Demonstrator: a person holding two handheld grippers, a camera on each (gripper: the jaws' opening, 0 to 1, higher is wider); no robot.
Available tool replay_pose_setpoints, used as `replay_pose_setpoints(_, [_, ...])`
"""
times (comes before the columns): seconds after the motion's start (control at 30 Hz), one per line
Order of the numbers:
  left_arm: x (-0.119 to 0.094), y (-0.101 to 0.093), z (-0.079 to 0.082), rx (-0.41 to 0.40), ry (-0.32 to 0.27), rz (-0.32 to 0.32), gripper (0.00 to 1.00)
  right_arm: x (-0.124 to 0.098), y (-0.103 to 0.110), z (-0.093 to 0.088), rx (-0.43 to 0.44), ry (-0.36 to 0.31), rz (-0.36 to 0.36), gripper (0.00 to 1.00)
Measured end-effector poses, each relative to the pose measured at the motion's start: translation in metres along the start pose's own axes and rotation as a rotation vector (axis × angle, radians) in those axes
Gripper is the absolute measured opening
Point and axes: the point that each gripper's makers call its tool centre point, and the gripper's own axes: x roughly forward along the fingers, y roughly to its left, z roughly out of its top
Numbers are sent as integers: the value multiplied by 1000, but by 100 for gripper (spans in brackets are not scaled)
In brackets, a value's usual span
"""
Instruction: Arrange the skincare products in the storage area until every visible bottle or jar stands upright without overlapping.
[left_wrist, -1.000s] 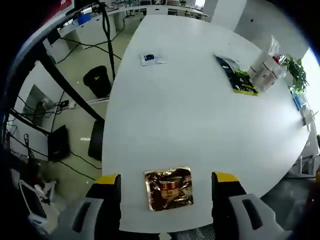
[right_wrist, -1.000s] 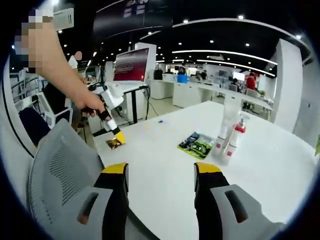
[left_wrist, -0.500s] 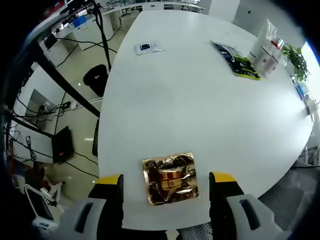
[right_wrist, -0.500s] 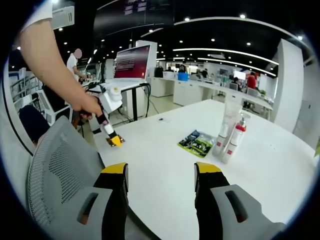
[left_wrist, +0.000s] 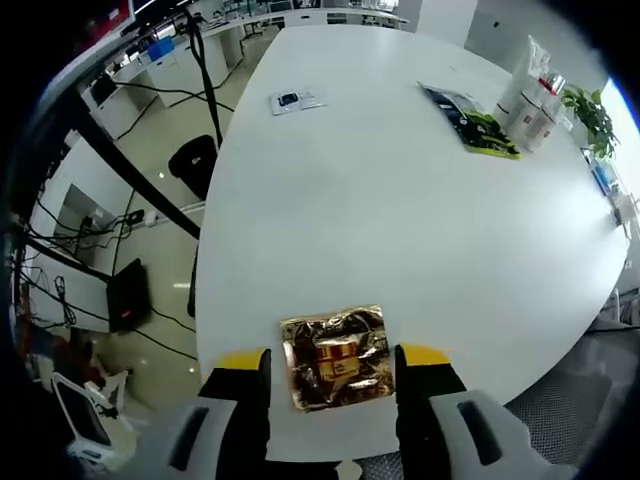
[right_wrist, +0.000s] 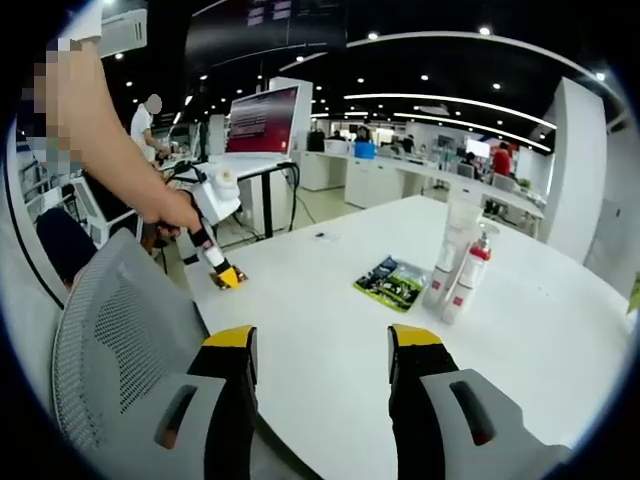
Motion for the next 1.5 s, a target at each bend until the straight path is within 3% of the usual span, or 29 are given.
replay_pose_setpoints(0.23, [2,1,-1,11,23,-4,40,1,2,-2,-6,9,10,48])
replay_pose_setpoints(0.33, [1,-1,1,51,19,-12,39,1,3,-3,-8,14,10,48])
replay_pose_setpoints(0.5, [-5,-14,16,-18,-36,-63,36,2,4,-3,-5,16,17,49])
replay_pose_setpoints(0.77, [-14,-40,29,-34,-100,-123,36,1,5,-2,-6,13,24,49])
replay_pose_setpoints(0.93, [-29,-65,43,-25,-185,-184,35,1,6,-1,1,6,32,49])
replay_pose_setpoints(1.07, [-48,-100,48,20,-269,-256,35,0,7,2,19,-12,38,48])
replay_pose_setpoints(1.23, [-62,-131,47,37,-326,-332,35,-2,8,6,52,-33,54,49])
replay_pose_setpoints(1.37, [-80,-167,43,39,-391,-426,35,-3,6,9,91,-56,61,49])
replay_pose_setpoints(1.5, [-93,-186,41,38,-428,-461,35,-5,4,13,127,-78,67,49])
